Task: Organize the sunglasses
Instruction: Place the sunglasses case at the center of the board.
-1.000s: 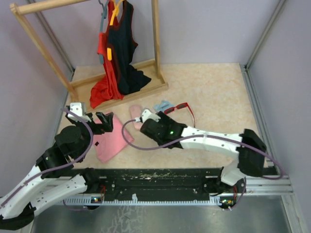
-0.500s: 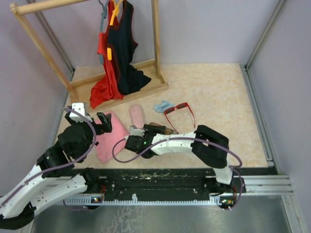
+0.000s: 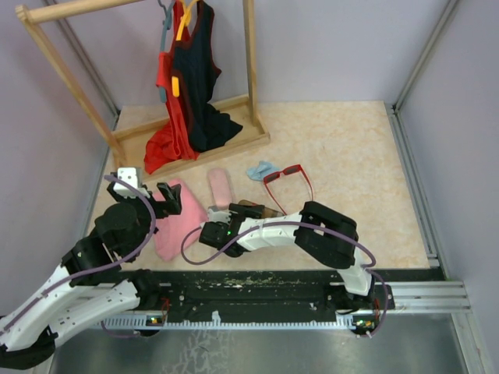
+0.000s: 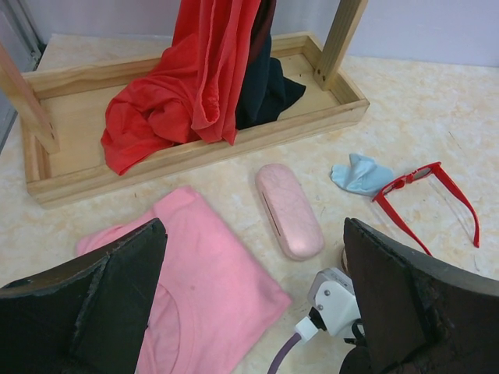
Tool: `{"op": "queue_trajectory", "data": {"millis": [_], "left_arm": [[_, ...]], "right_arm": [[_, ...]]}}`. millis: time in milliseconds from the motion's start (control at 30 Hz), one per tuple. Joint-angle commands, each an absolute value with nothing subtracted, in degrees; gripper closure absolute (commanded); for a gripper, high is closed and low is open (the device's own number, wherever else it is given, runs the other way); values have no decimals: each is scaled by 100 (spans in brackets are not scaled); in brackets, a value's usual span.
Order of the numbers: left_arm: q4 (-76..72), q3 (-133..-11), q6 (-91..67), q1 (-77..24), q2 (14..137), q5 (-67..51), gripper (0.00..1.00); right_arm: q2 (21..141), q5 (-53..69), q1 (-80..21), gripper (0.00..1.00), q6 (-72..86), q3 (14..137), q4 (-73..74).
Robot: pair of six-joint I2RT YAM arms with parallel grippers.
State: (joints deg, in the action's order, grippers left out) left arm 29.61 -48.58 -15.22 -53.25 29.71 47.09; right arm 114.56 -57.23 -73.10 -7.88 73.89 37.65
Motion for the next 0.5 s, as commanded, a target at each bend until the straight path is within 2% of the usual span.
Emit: {"op": "queue_trajectory", "data": {"millis": [0,167,467], "left_arm": [[2802,-4800,-1556,-5335,2919,4641,0],[2804,-4773,-1589,-5338,2905,4613,0],[2769,-4776,-1591,-5342,2953,4604,0]], "right_arm": [[11517,-5737,-7403,48,-648,7457,3667],[11448,-5563,-7459,28,-529,7437,3656],[11191,-5366,-7663,17,-322,7446,3678]]}}
